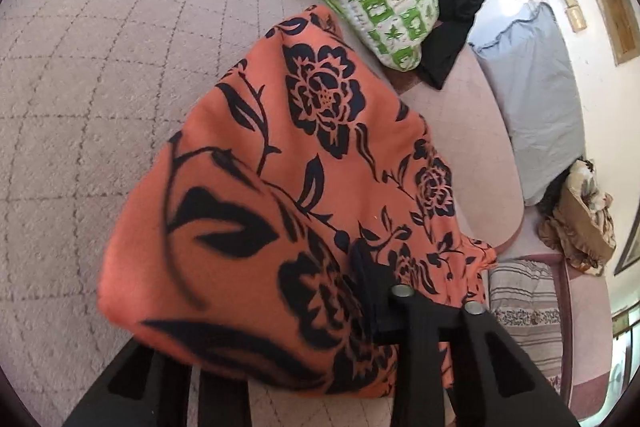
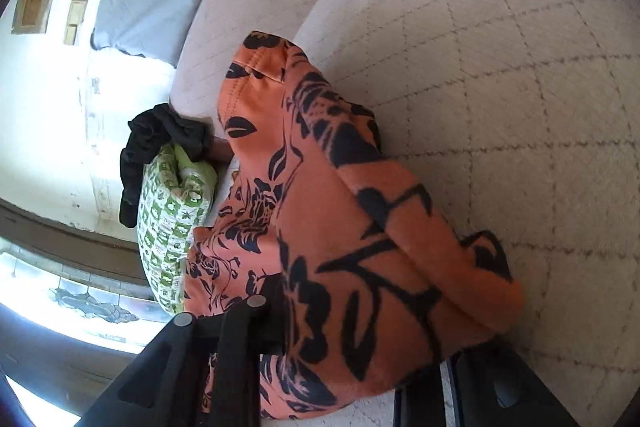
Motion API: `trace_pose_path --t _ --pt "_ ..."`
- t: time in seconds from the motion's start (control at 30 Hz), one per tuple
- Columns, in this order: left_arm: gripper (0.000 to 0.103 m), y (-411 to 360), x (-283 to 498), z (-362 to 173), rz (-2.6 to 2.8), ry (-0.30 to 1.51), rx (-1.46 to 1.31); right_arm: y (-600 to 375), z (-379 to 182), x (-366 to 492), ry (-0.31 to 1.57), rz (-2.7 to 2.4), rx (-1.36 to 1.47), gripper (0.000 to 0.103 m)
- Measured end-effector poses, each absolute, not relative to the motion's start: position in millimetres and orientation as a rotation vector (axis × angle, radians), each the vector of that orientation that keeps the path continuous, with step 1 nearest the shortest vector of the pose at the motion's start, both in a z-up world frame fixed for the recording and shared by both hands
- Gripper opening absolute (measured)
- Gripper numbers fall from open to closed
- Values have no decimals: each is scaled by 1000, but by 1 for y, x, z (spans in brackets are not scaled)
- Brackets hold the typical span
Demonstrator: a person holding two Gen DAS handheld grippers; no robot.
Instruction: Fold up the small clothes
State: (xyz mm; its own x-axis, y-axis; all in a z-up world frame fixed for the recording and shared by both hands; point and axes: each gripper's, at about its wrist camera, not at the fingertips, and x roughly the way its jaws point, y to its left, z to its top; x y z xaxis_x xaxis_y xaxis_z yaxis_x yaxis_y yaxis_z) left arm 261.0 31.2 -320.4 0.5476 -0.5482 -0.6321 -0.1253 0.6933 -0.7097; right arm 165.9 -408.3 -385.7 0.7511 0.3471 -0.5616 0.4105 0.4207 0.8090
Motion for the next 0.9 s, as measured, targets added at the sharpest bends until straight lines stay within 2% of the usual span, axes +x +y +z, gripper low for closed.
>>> trace_pose_path --t 0.07,0.1,0.17,0.33,0.47,0.53,0.6,0.67,0.73,0.77,0.8,0.87,0.9 --pt "42 29 262 -318 -282 969 -792 -404 -379 170 774 -58 1099 25" --pt "38 27 261 -316 -277 967 -758 -401 -376 171 778 -67 1064 23" --pt "14 24 259 -310 -241 943 -679 -396 -364 171 764 -86 988 19" --pt "11 19 232 -277 -280 812 -593 -363 -308 149 636 -126 671 16" --pt "12 36 180 -258 -308 806 -594 -355 -286 107 639 -135 650 16" --pt "15 51 155 -269 -273 871 -618 -361 -291 78 717 -117 726 16" --pt "27 62 143 -294 -225 974 -618 -364 -313 62 894 -101 804 24" --pt "31 75 142 -317 -216 1031 -721 -370 -336 39 1055 -121 927 30" --pt "46 83 145 -318 -252 1008 -825 -373 -327 16 1033 -116 964 40" --pt "61 83 148 -318 -288 1001 -835 -371 -313 6 1015 -116 926 54" --pt "64 82 148 -318 -313 991 -833 -366 -298 -2 976 -106 882 57" --pt "64 78 147 -316 -301 968 -800 -353 -271 -2 920 -35 786 57" --pt "63 73 150 -315 -289 953 -770 -343 -257 7 897 6 736 53"
